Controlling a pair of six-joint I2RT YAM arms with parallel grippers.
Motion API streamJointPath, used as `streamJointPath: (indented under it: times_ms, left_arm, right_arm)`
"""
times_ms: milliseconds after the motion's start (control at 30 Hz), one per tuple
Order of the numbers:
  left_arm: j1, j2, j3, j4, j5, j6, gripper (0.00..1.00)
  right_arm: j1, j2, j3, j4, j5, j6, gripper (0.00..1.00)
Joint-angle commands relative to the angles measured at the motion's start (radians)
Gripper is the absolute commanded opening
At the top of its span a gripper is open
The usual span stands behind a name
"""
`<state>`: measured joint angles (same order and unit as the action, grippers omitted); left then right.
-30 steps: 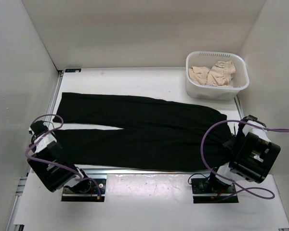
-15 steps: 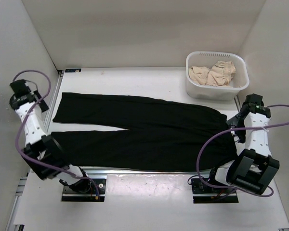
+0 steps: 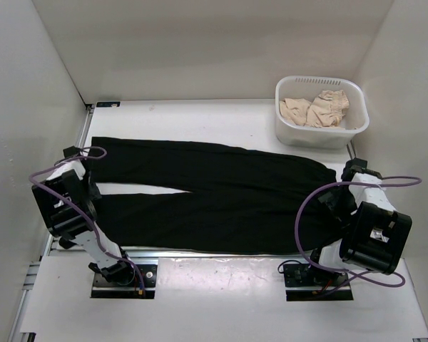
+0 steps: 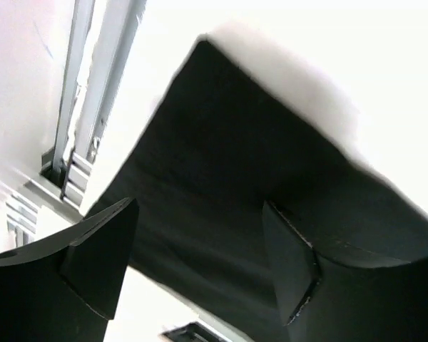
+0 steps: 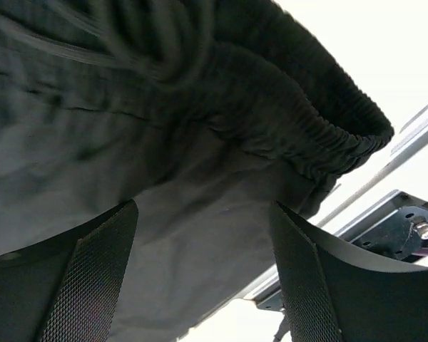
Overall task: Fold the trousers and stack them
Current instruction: Flatten the trousers out
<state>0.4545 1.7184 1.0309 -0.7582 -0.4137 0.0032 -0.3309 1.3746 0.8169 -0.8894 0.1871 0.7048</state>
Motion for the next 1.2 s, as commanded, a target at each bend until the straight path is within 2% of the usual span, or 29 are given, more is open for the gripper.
streamJointPath:
  times_ms: [0,100,200,300,433,600,633,700,733,800,1167]
  left_arm:
    - [0.003,-0.060,0.058,0.074,0.016,-0.003,0.82]
    - [0.035,-0.114,0.093,0.083,0.122,-0.003,0.84]
    - [0.091,-0.105,0.123,0.094,0.196,-0.003,0.84]
    - [0.105,-0.016,0.144,0.094,0.234,-0.003,0.84]
    - [0.105,0.085,0.133,0.083,0.263,-0.003,0.89]
    - [0.115,0.214,0.133,0.083,0.273,-0.003,0.89]
    - [0.115,0.225,0.133,0.083,0.273,-0.003,0.85]
    - [0.115,0.236,0.144,0.083,0.282,-0.003,0.61]
    - [0.115,0.236,0.144,0.083,0.282,-0.003,0.48]
    - [0.115,0.193,0.144,0.083,0.282,-0.003,0.14]
    - [0.095,-0.117,0.167,0.074,0.147,-0.003,0.14]
  right_arm:
    - [0.012,-0.003,-0.015,0.038,0.001,0.009,0.79]
    - [0.012,-0.012,-0.015,0.047,0.023,-0.001,0.78]
    - [0.012,-0.022,-0.015,0.038,0.043,-0.021,0.78]
    - [0.012,-0.022,-0.015,0.038,0.043,-0.031,0.78]
    - [0.012,-0.022,-0.025,0.038,0.043,-0.031,0.78]
    - [0.012,-0.031,-0.059,0.049,0.063,-0.031,0.78]
    - [0.012,-0.031,-0.059,0.059,0.063,-0.031,0.78]
    - [0.012,-0.019,-0.068,0.060,0.063,-0.031,0.78]
    - [0.012,-0.008,-0.068,0.060,0.074,-0.031,0.78]
    - [0.012,-0.008,-0.068,0.060,0.074,-0.031,0.78]
    - [0.012,-0.008,-0.059,0.060,0.095,-0.050,0.78]
